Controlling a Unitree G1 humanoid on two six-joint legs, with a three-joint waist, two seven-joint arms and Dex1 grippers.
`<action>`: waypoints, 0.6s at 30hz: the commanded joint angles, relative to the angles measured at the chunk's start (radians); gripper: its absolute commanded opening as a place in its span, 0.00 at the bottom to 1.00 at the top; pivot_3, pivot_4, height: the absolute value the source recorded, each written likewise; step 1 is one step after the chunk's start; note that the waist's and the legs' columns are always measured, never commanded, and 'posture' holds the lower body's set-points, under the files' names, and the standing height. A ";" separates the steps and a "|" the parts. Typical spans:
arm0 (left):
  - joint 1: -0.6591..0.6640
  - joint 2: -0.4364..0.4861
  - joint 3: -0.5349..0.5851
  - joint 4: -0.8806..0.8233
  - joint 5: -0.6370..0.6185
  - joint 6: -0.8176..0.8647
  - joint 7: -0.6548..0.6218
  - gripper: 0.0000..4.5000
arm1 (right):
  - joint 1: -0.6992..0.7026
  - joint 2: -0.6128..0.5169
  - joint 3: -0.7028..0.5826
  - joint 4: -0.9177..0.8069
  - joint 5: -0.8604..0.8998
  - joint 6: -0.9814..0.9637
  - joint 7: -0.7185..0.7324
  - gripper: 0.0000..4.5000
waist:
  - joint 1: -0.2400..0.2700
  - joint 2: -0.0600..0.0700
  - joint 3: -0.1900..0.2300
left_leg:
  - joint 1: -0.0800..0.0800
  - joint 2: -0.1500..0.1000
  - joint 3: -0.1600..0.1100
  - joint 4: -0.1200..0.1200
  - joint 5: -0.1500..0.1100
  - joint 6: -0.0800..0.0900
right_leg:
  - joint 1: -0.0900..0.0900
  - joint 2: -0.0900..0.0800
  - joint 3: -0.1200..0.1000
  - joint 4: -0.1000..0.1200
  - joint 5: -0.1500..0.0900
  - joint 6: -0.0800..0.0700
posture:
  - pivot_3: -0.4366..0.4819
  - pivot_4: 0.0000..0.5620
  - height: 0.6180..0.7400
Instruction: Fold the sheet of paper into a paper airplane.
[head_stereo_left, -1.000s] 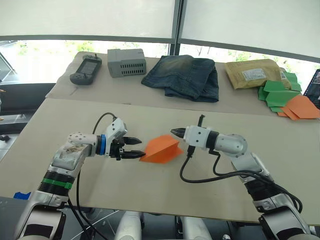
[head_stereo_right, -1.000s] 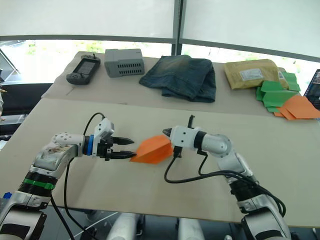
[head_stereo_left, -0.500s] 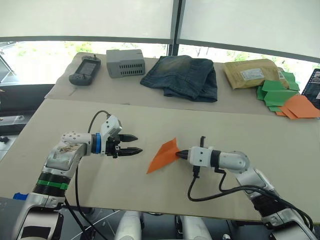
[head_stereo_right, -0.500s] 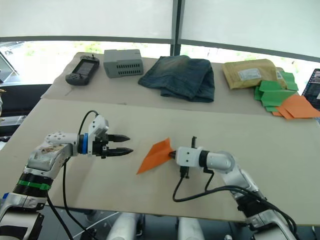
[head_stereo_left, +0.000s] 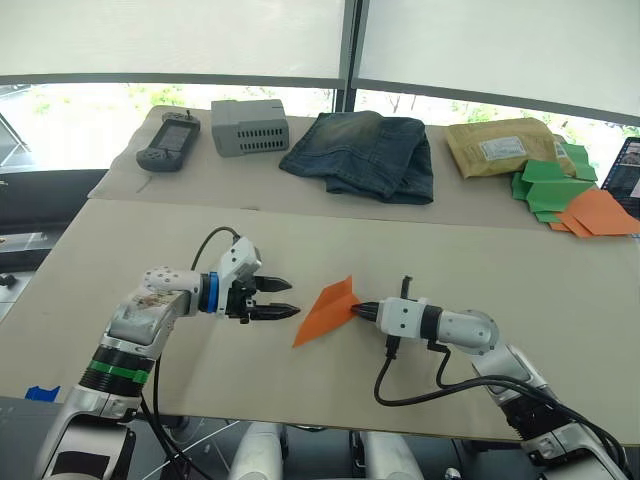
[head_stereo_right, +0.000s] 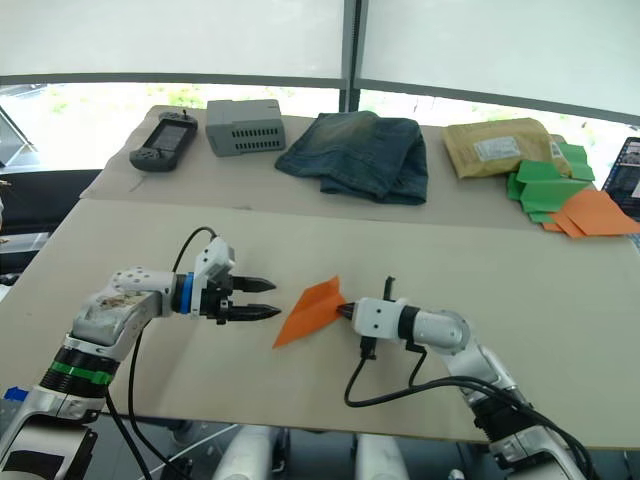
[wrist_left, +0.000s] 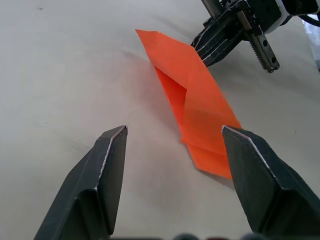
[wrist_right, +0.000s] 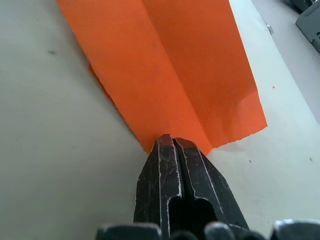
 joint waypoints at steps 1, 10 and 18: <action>-0.010 0.011 -0.006 -0.041 -0.007 -0.002 -0.028 0.46 | 0.008 0.002 0.008 0.021 -0.014 0.002 -0.001 0.00 | 0.000 0.000 0.000 | 0.000 0.000 0.000 0.000 0.000 0.000 | 0.000 0.000 0.000 0.000 0.000 0.000 | 0.48 0.27 0.80; 0.007 0.001 -0.064 -0.052 0.024 -0.063 -0.080 0.01 | -0.003 0.029 0.019 0.034 -0.025 0.014 -0.011 0.00 | -0.005 0.000 0.000 | 0.001 0.000 0.000 0.000 0.000 0.000 | 0.000 0.000 0.000 0.000 -0.001 -0.001 | 0.48 0.27 0.80; -0.045 -0.120 -0.150 0.083 0.110 -0.220 -0.086 0.01 | 0.008 0.041 0.024 0.026 -0.029 0.017 -0.014 0.00 | -0.005 0.000 -0.001 | 0.001 0.000 0.000 0.000 0.000 0.000 | 0.001 0.000 0.001 0.000 -0.001 -0.001 | 0.48 0.27 0.80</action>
